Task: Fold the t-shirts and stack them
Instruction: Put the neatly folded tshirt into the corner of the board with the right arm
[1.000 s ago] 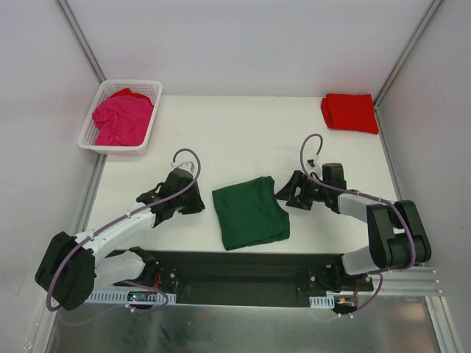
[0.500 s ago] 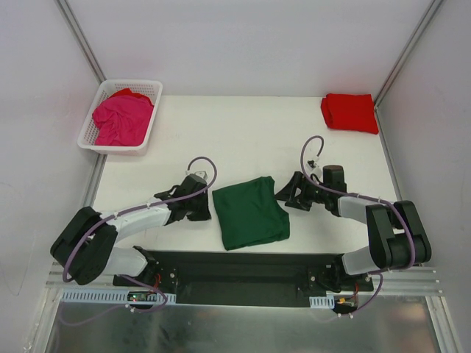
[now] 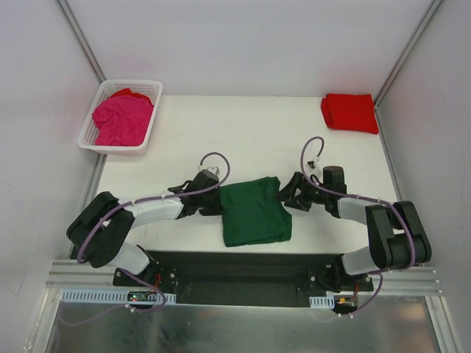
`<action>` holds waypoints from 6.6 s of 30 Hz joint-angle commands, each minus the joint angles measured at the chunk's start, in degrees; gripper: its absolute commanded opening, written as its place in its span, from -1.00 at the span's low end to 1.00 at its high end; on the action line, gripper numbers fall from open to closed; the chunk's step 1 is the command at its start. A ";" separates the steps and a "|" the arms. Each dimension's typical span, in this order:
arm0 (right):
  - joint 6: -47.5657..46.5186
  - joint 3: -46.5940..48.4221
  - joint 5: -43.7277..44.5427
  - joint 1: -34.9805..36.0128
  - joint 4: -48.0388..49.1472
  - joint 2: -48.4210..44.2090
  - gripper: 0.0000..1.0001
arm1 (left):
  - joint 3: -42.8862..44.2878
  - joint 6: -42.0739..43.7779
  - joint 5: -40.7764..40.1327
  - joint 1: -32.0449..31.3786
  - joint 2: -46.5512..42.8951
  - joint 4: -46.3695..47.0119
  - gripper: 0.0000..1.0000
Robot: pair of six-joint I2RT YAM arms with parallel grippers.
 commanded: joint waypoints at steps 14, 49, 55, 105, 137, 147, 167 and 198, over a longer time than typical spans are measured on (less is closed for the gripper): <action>1.05 -4.70 9.10 7.31 -8.37 -0.80 0.82 | 1.37 0.91 -1.36 -0.45 2.21 -1.65 -1.00; 30.58 -7.70 19.65 36.75 32.49 24.68 -0.04 | -1.01 1.17 -1.80 -0.45 -0.78 -2.18 -1.00; 30.85 -7.00 19.83 37.73 33.64 25.74 -0.97 | -1.01 1.17 -1.80 -0.45 -0.69 -2.27 -1.00; -17.84 54.77 30.56 8.03 -29.47 14.92 -0.98 | 1.54 1.61 -17.01 5.79 -26.62 -29.78 0.99; 7.20 93.64 26.86 -21.86 -6.62 43.76 -0.98 | 3.03 -0.59 -15.25 5.70 -19.32 -28.99 0.99; 14.50 93.74 28.96 -23.97 -0.74 49.12 -0.98 | 4.53 -0.85 -14.81 5.79 -16.25 -28.90 0.99; 16.96 80.64 34.07 -25.20 8.33 48.33 -0.98 | 4.97 -0.06 -14.98 5.79 -13.26 -28.55 0.99; 8.18 48.48 32.74 -25.82 13.08 23.21 0.85 | 0.58 -0.68 -14.46 5.70 -23.18 -28.37 0.99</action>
